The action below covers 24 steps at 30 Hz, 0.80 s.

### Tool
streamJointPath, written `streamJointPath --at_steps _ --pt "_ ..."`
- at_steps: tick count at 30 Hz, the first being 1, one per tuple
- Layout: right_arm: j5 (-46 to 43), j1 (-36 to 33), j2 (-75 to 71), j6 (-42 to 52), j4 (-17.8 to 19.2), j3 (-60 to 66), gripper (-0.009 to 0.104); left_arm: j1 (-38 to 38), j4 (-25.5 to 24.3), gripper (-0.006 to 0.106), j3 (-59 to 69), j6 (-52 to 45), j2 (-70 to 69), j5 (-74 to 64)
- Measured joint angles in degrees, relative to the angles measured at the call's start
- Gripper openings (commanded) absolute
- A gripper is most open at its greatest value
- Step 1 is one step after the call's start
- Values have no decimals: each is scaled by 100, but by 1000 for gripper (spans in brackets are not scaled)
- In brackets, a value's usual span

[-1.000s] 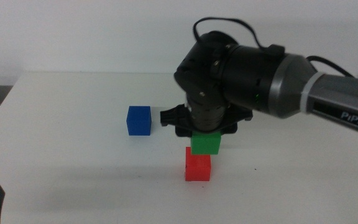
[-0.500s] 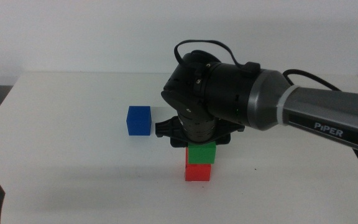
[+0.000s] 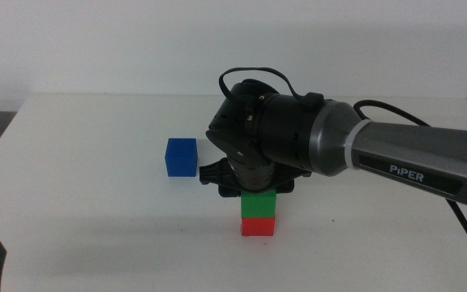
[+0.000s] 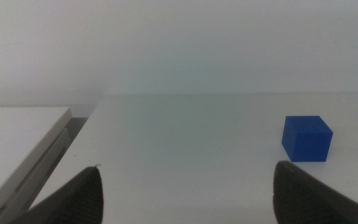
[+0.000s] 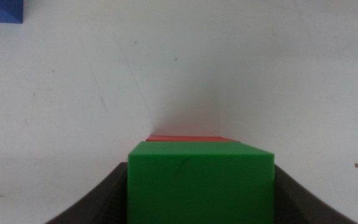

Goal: Stack red cubes first, then green, then blue cubes in a specific spot.

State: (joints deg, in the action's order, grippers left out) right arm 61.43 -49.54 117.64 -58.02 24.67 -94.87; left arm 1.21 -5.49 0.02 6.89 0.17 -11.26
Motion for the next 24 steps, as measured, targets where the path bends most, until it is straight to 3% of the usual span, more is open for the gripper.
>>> streamJointPath --at_steps 2,5,8,15,20,24 --pt "0 23 17 0 0 0 49 0 0 94 0 0 0 0" --pt "-8 47 50 0 84 0 74 0 0 94 0 0 0 0" --pt "-76 86 73 0 131 0 91 0 0 94 0 0 0 0" --pt "1 74 -442 298 235 93 93 0 0 94 0 0 0 0" --pt "-140 -366 -2408 835 671 989 93 0 0 94 0 0 0 0" --pt "-699 -553 -4403 1791 476 2254 93 0 0 94 0 0 0 0"
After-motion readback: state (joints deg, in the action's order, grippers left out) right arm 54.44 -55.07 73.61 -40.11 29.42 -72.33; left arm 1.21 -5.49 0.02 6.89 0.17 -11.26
